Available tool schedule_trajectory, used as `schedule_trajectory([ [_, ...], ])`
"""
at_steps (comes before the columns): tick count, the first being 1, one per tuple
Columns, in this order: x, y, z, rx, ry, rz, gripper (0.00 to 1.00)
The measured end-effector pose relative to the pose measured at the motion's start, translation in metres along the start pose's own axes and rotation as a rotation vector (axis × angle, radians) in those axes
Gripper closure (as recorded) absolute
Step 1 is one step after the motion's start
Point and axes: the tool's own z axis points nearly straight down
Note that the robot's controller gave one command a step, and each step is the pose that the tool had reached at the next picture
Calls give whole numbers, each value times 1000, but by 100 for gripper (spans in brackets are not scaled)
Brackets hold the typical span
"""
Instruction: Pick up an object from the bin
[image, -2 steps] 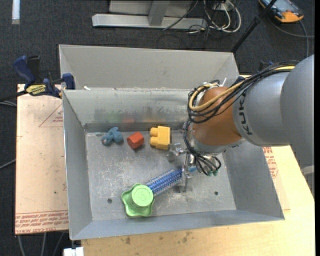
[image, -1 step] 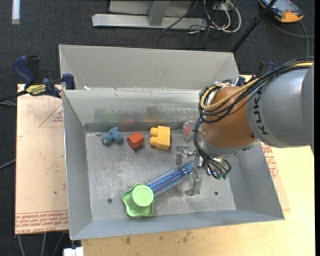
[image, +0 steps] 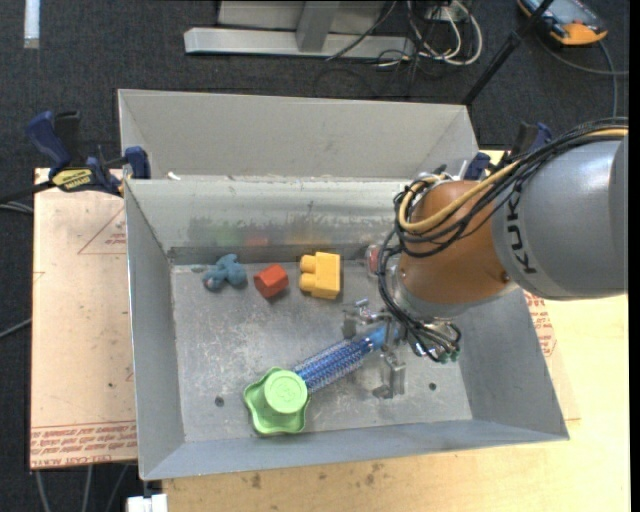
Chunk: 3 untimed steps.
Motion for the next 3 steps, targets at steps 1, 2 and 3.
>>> schedule_trajectory([
  [1,-3,5,30,-1,0,-163,0],
  [2,-4,6,30,-1,-1,-163,0],
  [3,-4,6,30,-1,-2,-163,100],
])
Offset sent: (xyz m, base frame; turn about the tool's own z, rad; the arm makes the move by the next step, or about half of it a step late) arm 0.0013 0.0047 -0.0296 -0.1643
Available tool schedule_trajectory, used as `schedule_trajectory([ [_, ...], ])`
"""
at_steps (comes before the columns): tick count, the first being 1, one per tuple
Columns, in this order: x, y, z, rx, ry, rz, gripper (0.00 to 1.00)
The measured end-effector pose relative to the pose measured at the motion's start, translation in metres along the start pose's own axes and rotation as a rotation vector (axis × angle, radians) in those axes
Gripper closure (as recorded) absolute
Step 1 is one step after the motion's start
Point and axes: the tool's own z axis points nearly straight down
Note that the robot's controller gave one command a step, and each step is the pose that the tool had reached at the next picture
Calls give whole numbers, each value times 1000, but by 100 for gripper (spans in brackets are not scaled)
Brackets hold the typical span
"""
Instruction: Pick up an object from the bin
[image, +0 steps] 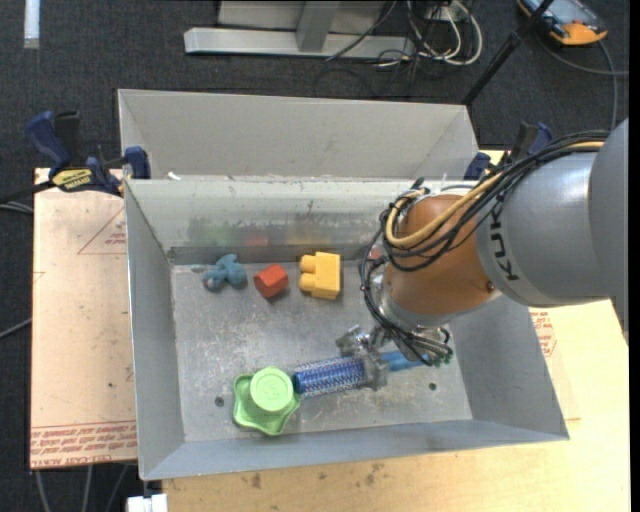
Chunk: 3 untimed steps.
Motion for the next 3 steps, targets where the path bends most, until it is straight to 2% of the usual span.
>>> schedule_trajectory([
  [1,-1,1,-33,2,0,-1,100],
  [2,-2,2,-41,1,1,-1,100],
  [3,-4,2,-113,4,-5,0,100],
])
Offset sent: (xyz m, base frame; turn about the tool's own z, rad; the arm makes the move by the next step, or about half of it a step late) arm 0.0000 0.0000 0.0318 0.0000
